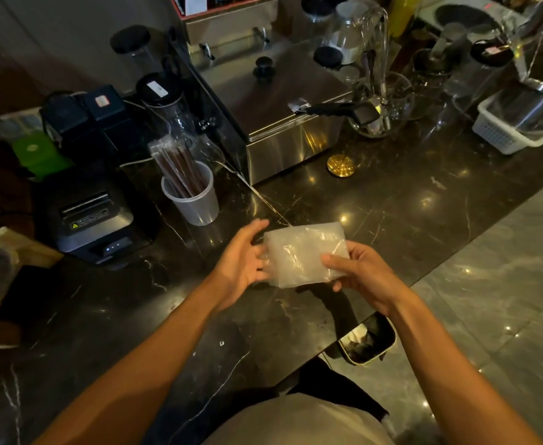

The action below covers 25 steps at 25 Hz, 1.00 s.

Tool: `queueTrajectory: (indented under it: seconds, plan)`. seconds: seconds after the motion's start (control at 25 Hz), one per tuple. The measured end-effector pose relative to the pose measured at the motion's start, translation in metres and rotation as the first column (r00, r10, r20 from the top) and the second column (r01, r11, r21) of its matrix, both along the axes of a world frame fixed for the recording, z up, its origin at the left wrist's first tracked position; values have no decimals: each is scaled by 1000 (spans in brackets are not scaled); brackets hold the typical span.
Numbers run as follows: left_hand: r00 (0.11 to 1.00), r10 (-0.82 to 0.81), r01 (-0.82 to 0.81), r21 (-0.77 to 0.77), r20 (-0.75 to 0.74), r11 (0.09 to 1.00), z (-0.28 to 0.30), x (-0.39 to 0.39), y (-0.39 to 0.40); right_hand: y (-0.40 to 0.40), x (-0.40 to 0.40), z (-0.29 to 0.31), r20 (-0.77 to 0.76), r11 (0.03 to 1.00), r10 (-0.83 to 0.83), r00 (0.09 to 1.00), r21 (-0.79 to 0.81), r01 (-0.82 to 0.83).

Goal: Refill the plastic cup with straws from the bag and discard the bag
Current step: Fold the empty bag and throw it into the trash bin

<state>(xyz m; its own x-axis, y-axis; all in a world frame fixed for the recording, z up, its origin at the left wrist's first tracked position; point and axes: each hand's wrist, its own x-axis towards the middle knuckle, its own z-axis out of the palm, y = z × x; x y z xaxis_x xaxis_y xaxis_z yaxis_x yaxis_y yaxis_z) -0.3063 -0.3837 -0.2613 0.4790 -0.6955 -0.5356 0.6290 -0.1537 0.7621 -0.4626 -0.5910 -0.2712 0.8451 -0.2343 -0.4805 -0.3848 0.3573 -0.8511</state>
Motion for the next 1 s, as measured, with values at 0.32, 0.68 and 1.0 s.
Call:
queueTrajectory:
  seconds: [0.32,0.68,1.0]
  plan:
    - [982,-179,178,24,55,984,-7,-38,-35,-12,-37,2,0,974,-203,979,-103,202]
    - [975,-215,215,11,58,977,-14,-54,-60,-23,-61,0,-8,968,-247,969,-46,246]
    - [948,-315,318,69,-53,946,-19,-81,-73,-26,-96,-6,-57,909,-416,908,-29,415]
